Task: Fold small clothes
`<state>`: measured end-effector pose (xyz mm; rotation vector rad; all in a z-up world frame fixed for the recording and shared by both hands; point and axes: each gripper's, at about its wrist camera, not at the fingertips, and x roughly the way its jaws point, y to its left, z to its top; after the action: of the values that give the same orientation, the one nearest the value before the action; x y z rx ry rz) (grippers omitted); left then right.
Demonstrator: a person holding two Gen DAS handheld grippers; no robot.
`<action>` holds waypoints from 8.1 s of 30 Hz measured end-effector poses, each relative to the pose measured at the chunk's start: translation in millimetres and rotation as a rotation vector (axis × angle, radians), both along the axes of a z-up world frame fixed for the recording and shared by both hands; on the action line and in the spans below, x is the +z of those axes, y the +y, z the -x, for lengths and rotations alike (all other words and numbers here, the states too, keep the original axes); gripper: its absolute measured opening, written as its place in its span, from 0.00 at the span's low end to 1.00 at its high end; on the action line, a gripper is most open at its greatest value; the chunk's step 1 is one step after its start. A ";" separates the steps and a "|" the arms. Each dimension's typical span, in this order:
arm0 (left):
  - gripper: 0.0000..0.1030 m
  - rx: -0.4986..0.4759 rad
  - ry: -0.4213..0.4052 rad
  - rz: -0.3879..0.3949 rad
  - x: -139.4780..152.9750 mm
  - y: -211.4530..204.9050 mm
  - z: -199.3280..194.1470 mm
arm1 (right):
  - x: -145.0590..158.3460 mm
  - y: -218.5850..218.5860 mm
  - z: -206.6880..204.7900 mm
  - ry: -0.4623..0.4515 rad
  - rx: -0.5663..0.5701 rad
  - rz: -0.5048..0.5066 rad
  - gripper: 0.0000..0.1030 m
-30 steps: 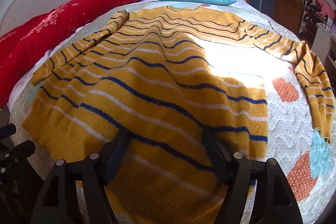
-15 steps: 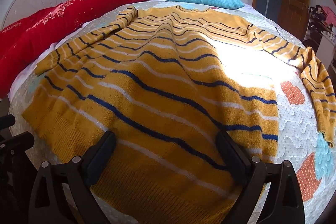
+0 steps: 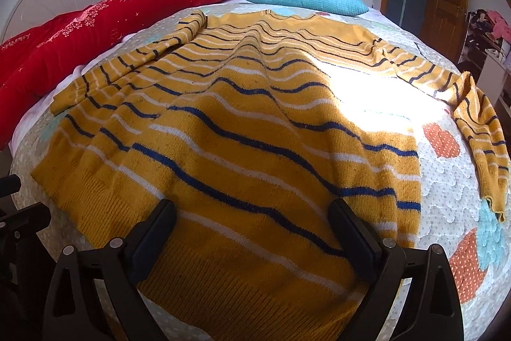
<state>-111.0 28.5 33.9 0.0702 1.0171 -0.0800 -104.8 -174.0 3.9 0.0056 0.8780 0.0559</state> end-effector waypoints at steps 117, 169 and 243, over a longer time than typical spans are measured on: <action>0.90 0.354 -0.001 0.312 -21.2 170.3 -7.6 | 54.3 114.2 -298.7 0.086 0.250 -0.076 0.37; 0.90 0.363 -0.049 0.278 9.2 166.8 -7.6 | 132.7 -66.4 -283.9 -0.034 -0.158 -0.329 0.08; 0.10 -0.073 0.085 0.404 2.1 12.8 -30.8 | 16.6 -132.0 20.3 0.044 0.038 -0.748 0.10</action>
<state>-80.3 41.2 36.0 -0.2668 1.0665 -0.3553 -125.1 -306.1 20.5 0.6910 0.8591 0.4185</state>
